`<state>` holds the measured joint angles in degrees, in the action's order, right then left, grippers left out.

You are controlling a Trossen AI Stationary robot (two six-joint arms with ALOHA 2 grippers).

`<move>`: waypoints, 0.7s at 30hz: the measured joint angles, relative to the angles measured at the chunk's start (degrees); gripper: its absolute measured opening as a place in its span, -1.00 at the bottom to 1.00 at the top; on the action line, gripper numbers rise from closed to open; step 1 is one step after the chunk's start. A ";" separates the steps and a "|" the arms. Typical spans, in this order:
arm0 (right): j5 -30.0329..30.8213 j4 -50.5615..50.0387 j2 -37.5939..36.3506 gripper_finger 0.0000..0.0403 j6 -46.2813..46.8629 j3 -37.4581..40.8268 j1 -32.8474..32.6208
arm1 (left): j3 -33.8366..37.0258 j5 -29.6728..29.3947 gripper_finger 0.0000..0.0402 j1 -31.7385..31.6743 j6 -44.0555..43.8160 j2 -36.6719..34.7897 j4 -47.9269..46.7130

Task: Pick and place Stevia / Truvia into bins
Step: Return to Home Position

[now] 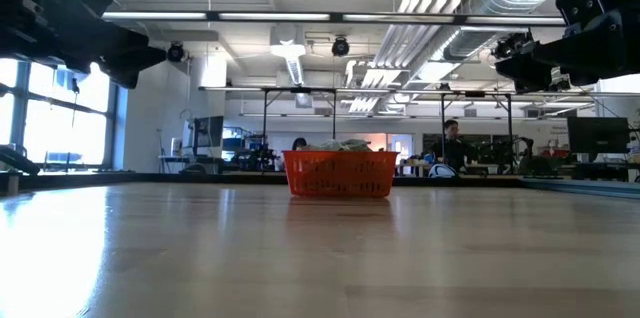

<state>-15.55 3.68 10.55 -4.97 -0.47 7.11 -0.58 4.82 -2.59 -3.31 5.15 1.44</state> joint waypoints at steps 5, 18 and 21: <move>2.32 -0.20 0.02 0.39 0.00 0.00 -0.02 | 0.00 0.02 0.08 0.00 0.00 0.00 -0.01; 3.59 -0.24 0.02 0.39 0.00 0.00 -0.02 | 0.00 0.11 0.08 0.00 0.00 0.00 -0.05; 3.59 -0.22 0.02 0.39 0.00 0.00 -0.02 | 0.00 0.11 0.08 0.00 0.00 0.00 -0.06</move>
<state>-11.97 3.46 10.57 -4.97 -0.47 7.09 -0.58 4.93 -2.59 -3.31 5.15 1.38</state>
